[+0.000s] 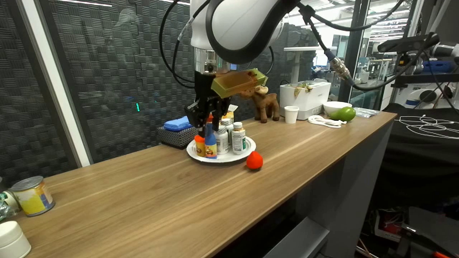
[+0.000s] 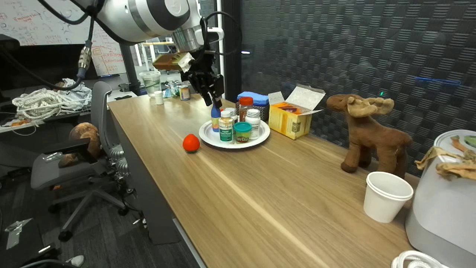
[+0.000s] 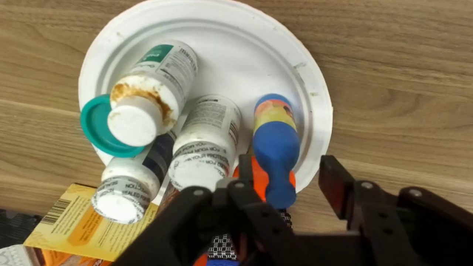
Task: Pick up the bottles and small containers from the table and put them on the white plate.
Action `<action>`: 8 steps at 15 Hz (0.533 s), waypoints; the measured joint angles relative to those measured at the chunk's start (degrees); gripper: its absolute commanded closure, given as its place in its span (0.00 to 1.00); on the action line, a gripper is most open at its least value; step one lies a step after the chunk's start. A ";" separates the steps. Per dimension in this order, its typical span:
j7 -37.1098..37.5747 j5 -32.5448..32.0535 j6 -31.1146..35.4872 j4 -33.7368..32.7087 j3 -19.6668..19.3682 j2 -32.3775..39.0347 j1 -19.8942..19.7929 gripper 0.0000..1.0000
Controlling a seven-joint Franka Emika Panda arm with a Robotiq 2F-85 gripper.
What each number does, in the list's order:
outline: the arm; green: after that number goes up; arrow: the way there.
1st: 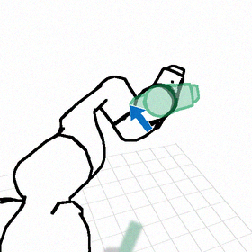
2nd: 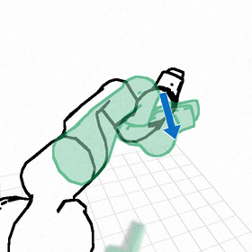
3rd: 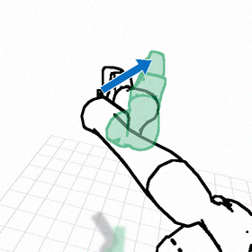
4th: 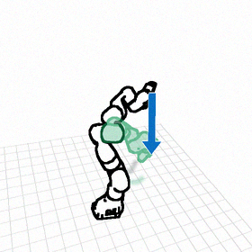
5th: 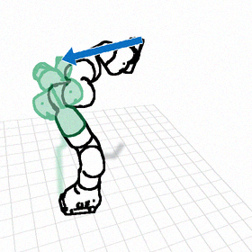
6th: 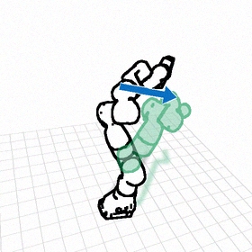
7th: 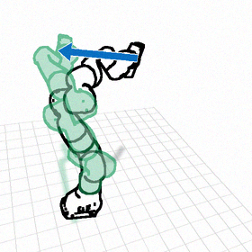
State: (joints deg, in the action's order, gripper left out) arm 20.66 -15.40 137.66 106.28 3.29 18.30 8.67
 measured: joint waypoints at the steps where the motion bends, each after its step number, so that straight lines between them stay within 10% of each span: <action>1: -0.10 0.00 0.00 -0.10 -0.05 0.16 0.01 0.12; 8: 0.06 0.00 -1.23 -0.95 -0.41 -0.76 0.61 0.00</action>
State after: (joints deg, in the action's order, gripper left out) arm 20.72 -15.40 136.43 105.33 2.88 17.54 9.28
